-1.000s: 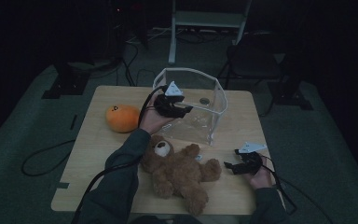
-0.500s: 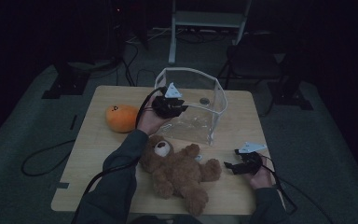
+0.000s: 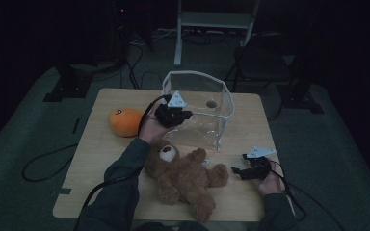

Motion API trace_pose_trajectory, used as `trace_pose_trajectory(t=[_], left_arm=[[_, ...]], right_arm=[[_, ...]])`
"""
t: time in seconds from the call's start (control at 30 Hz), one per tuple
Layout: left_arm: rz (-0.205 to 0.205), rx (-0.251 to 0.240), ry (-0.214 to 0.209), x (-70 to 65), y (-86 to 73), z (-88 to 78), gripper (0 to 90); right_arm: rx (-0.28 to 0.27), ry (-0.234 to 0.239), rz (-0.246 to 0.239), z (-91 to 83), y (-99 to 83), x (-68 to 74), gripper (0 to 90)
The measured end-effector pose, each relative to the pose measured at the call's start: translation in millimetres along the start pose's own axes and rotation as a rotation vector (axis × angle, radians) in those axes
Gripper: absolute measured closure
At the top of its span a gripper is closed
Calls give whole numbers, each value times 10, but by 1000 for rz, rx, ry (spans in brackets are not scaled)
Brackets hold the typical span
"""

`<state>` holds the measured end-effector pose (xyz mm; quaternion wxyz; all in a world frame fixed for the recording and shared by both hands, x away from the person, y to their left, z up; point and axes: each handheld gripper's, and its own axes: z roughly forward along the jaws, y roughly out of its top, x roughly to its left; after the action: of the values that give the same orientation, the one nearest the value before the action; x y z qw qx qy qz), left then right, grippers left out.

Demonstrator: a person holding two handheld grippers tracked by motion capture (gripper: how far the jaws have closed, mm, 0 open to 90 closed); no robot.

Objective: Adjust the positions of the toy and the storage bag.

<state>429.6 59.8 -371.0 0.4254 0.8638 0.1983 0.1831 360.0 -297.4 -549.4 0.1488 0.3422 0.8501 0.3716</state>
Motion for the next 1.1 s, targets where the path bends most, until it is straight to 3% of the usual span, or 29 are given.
trace_pose_trajectory(t=[0.1,0.37,0.9,0.97,1.1], left_arm=[[19,2,-8,-58,-7,-67,879],[18,-16,-43,-194,-103,-199,878],[36,-30,-48,-349,-169,-436,878],[26,-19,-53,-339,-211,-417,876],[-14,-52,-75,-320,-288,-454,851]], right_arm=[[-1,1,0,0,0,0,186],[-1,1,2,0,1,1,186],[-1,1,2,-1,1,2,186],[-1,1,1,-1,1,1,186],[0,1,2,-1,1,2,186]])
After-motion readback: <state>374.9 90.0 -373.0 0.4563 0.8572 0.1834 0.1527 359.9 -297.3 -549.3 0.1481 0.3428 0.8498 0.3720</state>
